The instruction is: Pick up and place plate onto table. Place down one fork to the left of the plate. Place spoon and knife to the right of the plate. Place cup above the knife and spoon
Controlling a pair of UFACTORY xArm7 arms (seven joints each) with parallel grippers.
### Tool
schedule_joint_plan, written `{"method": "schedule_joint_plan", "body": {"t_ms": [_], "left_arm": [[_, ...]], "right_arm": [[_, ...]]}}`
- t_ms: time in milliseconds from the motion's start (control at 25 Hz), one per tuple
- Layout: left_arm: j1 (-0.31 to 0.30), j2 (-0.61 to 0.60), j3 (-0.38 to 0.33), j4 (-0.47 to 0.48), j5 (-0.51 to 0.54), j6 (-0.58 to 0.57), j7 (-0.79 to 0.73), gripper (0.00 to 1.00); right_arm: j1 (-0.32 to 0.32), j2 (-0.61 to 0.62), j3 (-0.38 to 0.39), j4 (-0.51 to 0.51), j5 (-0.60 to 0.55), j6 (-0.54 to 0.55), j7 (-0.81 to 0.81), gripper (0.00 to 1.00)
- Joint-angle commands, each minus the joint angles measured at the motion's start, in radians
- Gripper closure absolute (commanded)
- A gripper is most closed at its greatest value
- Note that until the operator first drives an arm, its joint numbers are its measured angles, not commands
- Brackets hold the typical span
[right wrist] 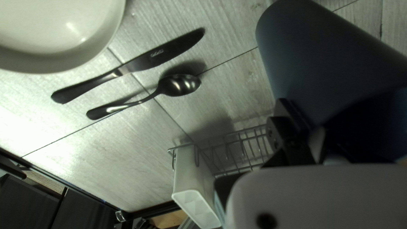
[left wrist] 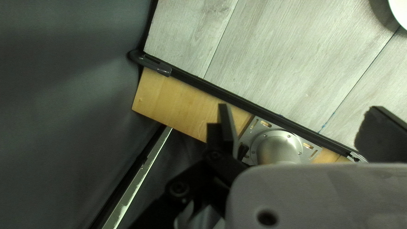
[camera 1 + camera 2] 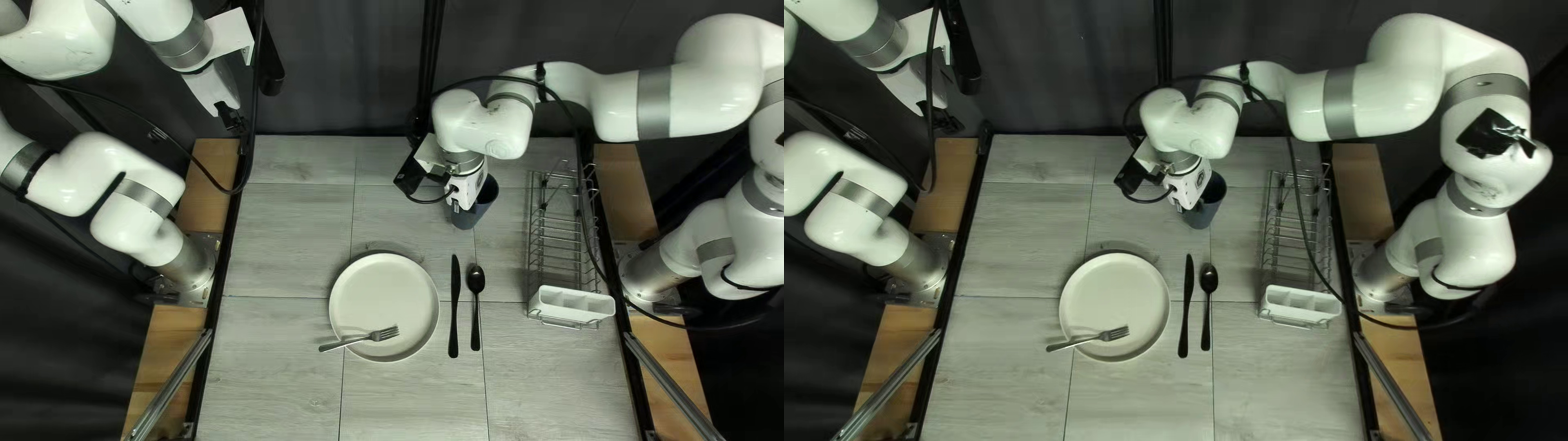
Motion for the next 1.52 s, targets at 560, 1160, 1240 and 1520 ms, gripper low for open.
{"method": "schedule_joint_plan", "body": {"t_ms": [560,1160,1240,1520], "left_arm": [[0.000,0.000,0.000,0.000,0.000,0.000,0.000,0.00],[0.000,0.000,0.000,0.000,0.000,0.000,0.000,0.00],[0.000,0.000,0.000,0.000,0.000,0.000,0.000,0.00],[0.000,0.000,0.000,0.000,0.000,0.000,0.000,0.00]], "right_arm": [[0.021,-0.113,-0.013,-0.084,-0.048,-0.059,0.152,0.00],[0.058,-0.811,0.136,-0.520,-0.304,-0.267,0.295,0.00],[0.058,-0.811,0.136,-0.520,-0.304,-0.267,0.295,0.00],[0.058,-0.811,0.136,-0.520,-0.304,-0.267,0.295,0.00]]}}
